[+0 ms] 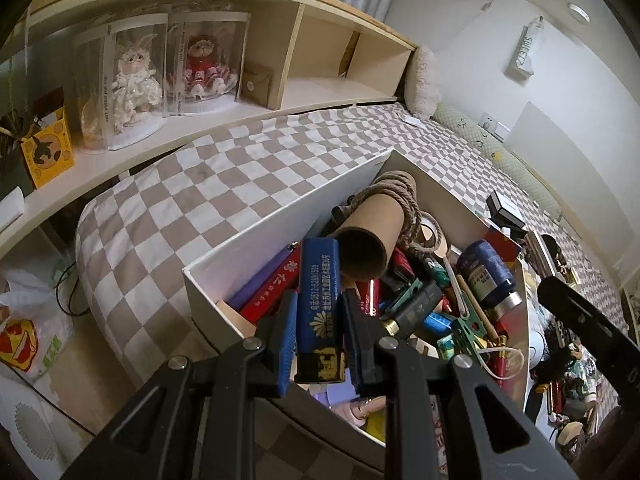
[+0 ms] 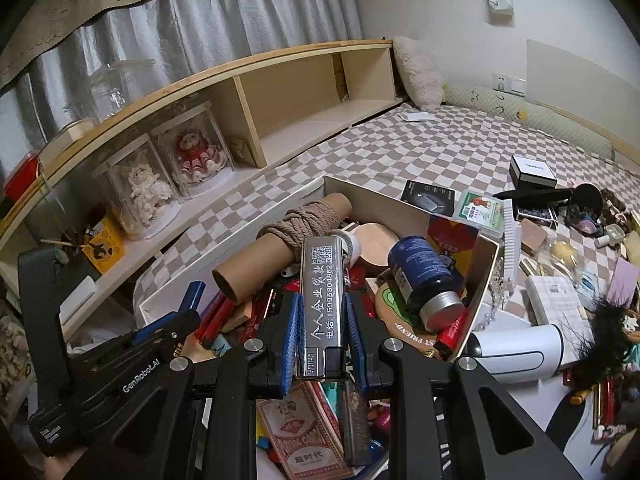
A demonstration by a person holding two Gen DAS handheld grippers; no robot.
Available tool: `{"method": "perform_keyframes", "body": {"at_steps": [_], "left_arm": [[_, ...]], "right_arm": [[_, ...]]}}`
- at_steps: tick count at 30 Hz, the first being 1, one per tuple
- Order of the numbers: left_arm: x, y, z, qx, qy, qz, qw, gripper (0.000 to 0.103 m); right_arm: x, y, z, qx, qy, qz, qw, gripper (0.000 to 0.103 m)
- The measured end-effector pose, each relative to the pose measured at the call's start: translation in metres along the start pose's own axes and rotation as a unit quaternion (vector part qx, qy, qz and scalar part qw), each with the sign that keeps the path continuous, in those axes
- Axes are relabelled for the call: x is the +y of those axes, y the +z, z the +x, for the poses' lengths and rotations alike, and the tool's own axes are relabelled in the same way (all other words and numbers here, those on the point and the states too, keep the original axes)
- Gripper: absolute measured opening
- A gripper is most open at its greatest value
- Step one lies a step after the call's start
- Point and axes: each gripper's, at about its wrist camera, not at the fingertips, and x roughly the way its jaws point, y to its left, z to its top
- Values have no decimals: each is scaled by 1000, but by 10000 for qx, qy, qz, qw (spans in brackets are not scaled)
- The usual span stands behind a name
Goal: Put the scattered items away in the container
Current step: 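Lower the blue lighter into the box and open the left gripper while the right gripper releases the silver lighter, then move both grippers out of the box back over the mat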
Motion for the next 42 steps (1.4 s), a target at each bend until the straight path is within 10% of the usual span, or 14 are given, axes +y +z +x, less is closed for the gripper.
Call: {"method": "perform_keyframes", "body": {"at_steps": [11,14,42], "left_arm": [[-4,4,1,24,-46,-78,10000,22],[-4,3,2,38,-37,-80,10000,47],[-15,4,-12,-180,47,155,9997,47]], "right_arm": [[5,1,7,63,34,-19,10000,24],[6,1,9,93,55,-13,9999,24],[-8,-6,4,149,-36,180,9997,24]]}}
